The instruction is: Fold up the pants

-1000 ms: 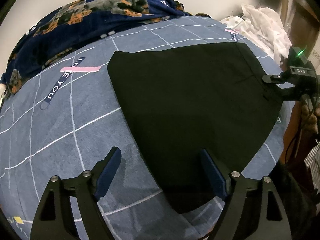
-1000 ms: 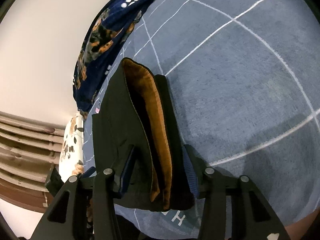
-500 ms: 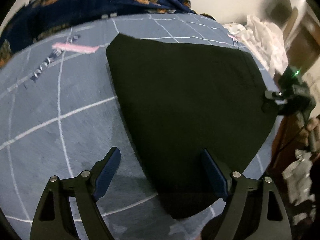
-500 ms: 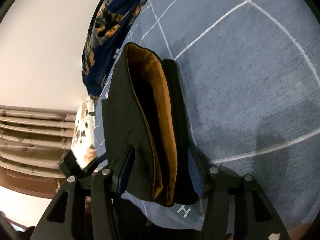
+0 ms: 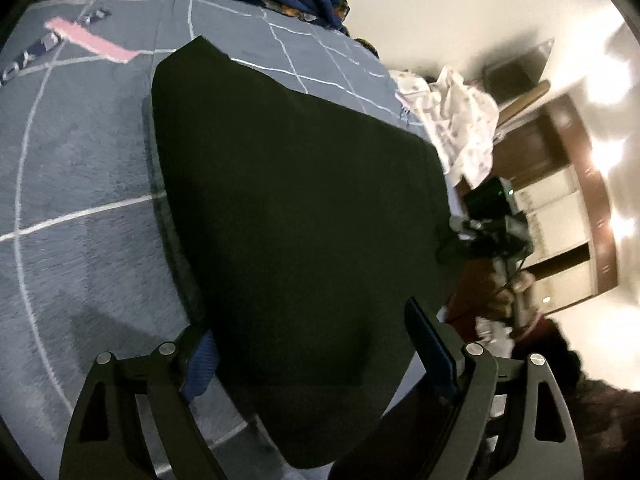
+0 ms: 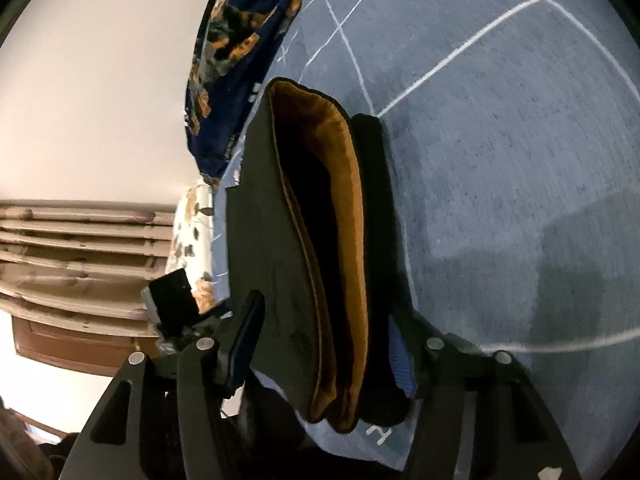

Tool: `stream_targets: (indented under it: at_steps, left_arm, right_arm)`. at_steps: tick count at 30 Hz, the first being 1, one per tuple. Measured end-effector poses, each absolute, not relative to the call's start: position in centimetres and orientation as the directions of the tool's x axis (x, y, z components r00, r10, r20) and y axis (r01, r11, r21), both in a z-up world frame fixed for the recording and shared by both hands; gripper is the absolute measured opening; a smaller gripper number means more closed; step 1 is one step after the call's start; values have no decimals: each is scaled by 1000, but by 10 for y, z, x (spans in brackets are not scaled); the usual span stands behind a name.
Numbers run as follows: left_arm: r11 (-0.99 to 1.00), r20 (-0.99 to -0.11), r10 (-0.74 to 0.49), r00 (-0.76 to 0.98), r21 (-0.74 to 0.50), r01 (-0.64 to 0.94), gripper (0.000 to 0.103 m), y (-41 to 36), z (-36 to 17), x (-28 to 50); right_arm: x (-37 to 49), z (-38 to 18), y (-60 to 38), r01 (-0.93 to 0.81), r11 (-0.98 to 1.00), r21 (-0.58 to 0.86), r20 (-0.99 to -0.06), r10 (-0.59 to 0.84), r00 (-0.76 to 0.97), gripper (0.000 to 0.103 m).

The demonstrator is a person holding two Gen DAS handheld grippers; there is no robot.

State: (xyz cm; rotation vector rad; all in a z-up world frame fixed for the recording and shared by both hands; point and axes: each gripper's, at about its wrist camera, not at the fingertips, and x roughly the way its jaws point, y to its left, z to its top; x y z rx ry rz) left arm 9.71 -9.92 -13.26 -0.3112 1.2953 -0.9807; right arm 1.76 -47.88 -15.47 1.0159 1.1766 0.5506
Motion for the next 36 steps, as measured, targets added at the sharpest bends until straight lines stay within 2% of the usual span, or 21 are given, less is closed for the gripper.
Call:
stream_targets:
  at_steps: [3, 4, 5, 6, 7, 10, 13, 18, 20, 22, 24, 25, 26, 27, 28, 29, 31, 34, 36]
  left_arm:
    - [577, -662, -748, -50, -686, 444, 84, -98, -133, 99]
    - [582, -672, -739, -48, -672, 457, 84, -100, -132, 99]
    - [587, -682, -730, -45, -660, 469, 84, -101, -132, 97]
    - [595, -704, -709, -37, -626, 503, 84, -106, -129, 94]
    - [600, -720, -693, -30, -599, 530, 84, -111, -128, 93]
    - [608, -750, -661, -8, -543, 579, 84, -118, -126, 87]
    - [607, -771, -637, -5, -506, 612, 84, -125, -124, 84]
    - [598, -761, -647, -43, -542, 591, 86, -124, -124, 92]
    - [592, -739, -671, -57, -580, 560, 90, -123, -126, 98]
    - [585, -718, -693, -60, -609, 535, 90, -118, -128, 100]
    - [575, -702, -709, -62, -628, 525, 90, -117, -129, 102]
    - [576, -706, -706, -54, -617, 536, 88, -118, -129, 101]
    - [589, -728, -685, -31, -579, 564, 81, -120, -127, 97]
    - [622, -771, -637, 20, -498, 605, 54, -125, -124, 93]
    - [650, -806, -588, 71, -418, 635, 40, -127, -123, 89]
    - [656, -810, -580, 80, -406, 637, 39, -129, -121, 87]
    - [684, -823, -554, 128, -363, 633, 30, -130, -114, 82]
    - [703, -835, -500, 228, -238, 671, 25, -139, -100, 66]
    - [713, -832, -489, 262, -209, 669, 20, -140, -94, 60]
  right_arm:
    - [20, -150, -470, 112, 513, 851, -519, 793, 320, 58]
    - [20, -149, -469, 106, 525, 845, -528, 786, 320, 55]
    - [20, -149, -468, 102, 542, 834, -544, 777, 317, 41]
    - [20, -149, -467, 99, 578, 810, -578, 756, 307, 34]
    - [19, -151, -469, 97, 579, 809, -578, 757, 305, 33]
    - [19, -156, -472, 95, 545, 833, -545, 779, 310, 33]
    - [22, -158, -474, 90, 505, 859, -505, 804, 313, 41]
    - [30, -158, -475, 93, 478, 873, -481, 817, 318, 46]
    - [31, -156, -471, 75, 476, 876, -473, 822, 318, 54]
    - [33, -153, -464, 56, 507, 860, -497, 810, 310, 54]
    - [32, -151, -459, 39, 552, 833, -536, 789, 300, 46]
    - [32, -153, -458, 47, 570, 820, -556, 776, 298, 32]
    - [30, -157, -460, 60, 557, 828, -547, 781, 303, 30]
    - [28, -158, -462, 61, 549, 834, -538, 782, 314, 29]
    - [27, -157, -462, 53, 557, 829, -543, 777, 320, 28]
    - [26, -156, -461, 50, 564, 824, -547, 771, 325, 28]
    - [23, -153, -460, 53, 552, 832, -535, 771, 345, 27]
    - [19, -148, -460, 41, 537, 843, -511, 773, 377, 26]
    - [15, -144, -459, 37, 530, 847, -501, 773, 390, 25]
